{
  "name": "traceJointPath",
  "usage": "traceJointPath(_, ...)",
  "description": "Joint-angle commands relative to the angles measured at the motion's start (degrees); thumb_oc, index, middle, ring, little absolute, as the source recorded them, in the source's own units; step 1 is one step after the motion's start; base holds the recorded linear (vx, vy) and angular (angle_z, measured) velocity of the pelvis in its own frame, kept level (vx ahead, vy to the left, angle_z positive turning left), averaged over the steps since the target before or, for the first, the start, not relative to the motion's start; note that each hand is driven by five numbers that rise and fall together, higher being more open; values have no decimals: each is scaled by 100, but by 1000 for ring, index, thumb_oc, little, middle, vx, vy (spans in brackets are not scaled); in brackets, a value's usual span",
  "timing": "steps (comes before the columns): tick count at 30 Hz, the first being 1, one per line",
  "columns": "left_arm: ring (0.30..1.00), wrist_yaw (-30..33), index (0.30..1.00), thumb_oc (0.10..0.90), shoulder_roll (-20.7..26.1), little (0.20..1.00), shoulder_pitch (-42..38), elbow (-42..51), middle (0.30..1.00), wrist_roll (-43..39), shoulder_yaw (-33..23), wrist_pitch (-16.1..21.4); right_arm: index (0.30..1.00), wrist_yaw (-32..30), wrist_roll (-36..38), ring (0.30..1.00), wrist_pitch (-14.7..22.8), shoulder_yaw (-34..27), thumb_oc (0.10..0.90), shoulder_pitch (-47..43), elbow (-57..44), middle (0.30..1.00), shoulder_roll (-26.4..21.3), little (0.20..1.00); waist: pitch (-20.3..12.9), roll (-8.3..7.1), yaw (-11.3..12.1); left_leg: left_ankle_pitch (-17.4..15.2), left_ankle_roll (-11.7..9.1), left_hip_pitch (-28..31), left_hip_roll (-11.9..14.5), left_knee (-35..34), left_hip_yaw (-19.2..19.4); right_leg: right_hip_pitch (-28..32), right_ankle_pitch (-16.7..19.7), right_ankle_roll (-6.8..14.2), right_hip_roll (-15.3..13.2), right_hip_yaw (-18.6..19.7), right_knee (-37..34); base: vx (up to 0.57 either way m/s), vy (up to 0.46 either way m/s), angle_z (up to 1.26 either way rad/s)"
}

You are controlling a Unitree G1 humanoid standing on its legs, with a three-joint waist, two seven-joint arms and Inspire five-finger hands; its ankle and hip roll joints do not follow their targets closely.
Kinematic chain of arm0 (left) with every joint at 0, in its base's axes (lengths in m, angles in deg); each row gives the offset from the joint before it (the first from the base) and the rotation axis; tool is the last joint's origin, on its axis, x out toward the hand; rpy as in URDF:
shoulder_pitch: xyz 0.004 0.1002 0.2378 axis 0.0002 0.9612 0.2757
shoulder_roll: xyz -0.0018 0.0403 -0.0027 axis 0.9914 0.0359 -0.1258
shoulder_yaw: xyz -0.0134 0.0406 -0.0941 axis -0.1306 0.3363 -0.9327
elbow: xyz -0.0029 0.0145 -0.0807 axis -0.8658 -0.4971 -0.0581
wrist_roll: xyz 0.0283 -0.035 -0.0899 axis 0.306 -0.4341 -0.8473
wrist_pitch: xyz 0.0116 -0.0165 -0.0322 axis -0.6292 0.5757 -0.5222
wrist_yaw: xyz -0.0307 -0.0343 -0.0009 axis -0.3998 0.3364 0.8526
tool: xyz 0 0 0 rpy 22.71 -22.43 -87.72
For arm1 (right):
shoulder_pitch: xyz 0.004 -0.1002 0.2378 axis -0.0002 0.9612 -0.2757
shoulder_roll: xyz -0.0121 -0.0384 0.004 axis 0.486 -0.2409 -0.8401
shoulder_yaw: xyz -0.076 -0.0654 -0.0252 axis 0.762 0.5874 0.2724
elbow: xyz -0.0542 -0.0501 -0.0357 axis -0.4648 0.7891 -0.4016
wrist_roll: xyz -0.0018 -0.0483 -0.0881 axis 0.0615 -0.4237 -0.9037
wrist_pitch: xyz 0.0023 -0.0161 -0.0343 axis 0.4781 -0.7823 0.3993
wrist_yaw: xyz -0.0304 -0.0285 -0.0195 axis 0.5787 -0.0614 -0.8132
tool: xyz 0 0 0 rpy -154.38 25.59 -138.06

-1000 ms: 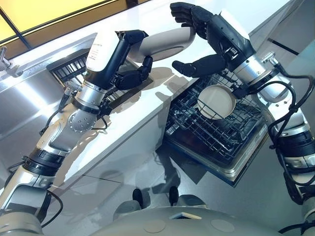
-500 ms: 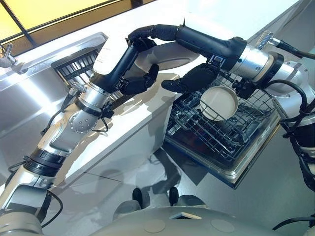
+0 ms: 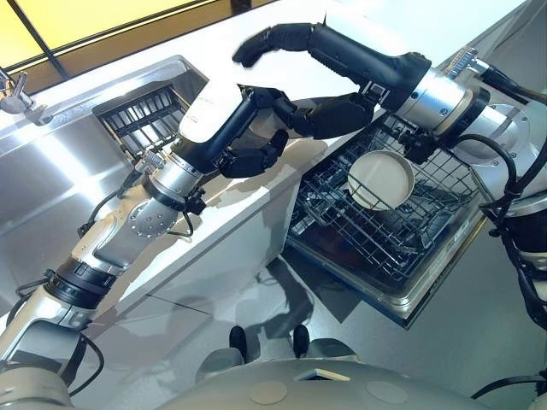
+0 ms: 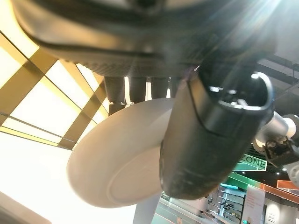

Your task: Pick up plates and place into dishwasher.

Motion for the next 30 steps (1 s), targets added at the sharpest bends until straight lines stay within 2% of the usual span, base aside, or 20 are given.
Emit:
traceJointPath(1,300,528,300,100,-1,200,-777,581,300,-334,-509,371,900,-606,604,900,-215,-224,800,-125,535,900,373,900,-637,84,70,-393,-9,-101,-70,95,107,-515,-543,540,97,85,1086,2,-8,4)
traceJointPath(4,300,559,300,100,18,200,-794,526,300,-287,-542,390,900,-887,481,900,-357,-373,800,8,758,900,579,900,-616,91,74,-401,-7,-94,-67,97,113,-509,-529,546,91,80,1094,-3,-10,5)
traceJointPath(10,300,527,300,100,180,200,-773,525,300,-133,-734,325,900,-1087,969,900,-415,-737,800,108,955,900,584,900,-606,101,75,-410,-11,-85,-65,92,127,-491,-523,552,79,53,1075,-7,-6,4)
traceJointPath(15,300,483,300,100,404,200,-771,317,300,-83,-950,325,900,-1161,2515,900,-97,-1326,800,-126,1091,900,539,900,-616,102,101,-440,-22,-76,-62,89,125,-470,-531,559,80,33,1089,0,0,0)
traceJointPath(17,300,456,300,100,437,200,-755,276,300,-100,-1020,326,900,-1172,2750,900,2,-1498,800,-134,1048,900,528,900,-624,111,104,-452,-24,-74,-65,87,110,-469,-542,565,75,23,1095,0,0,0)
traceJointPath(18,300,411,300,100,495,200,-734,250,300,-132,-1115,325,900,-1115,3114,900,63,-1676,800,-115,1003,900,510,900,-636,119,106,-458,-24,-77,-67,83,105,-470,-559,568,73,14,1100,0,0,0)
traceJointPath(21,300,338,300,100,520,200,-663,184,300,-136,-1256,359,900,-1043,3477,900,30,-1986,800,-39,872,900,560,900,-674,124,112,-477,-19,-94,-71,77,81,-477,-576,576,66,17,1093,0,0,0)
traceJointPath(26,300,331,300,100,610,200,-593,57,300,-149,-1425,452,900,-958,3313,900,-144,-2220,800,73,793,900,554,900,-709,131,106,-479,-15,-105,-82,69,73,-489,-564,589,66,14,1088,0,0,0)
traceJointPath(30,300,348,300,100,627,200,-536,36,300,-83,-1523,478,900,-540,2928,900,-334,-2184,800,215,796,900,489,900,-734,128,88,-459,-19,-135,-84,67,83,-524,-558,598,57,11,1104,0,0,0)
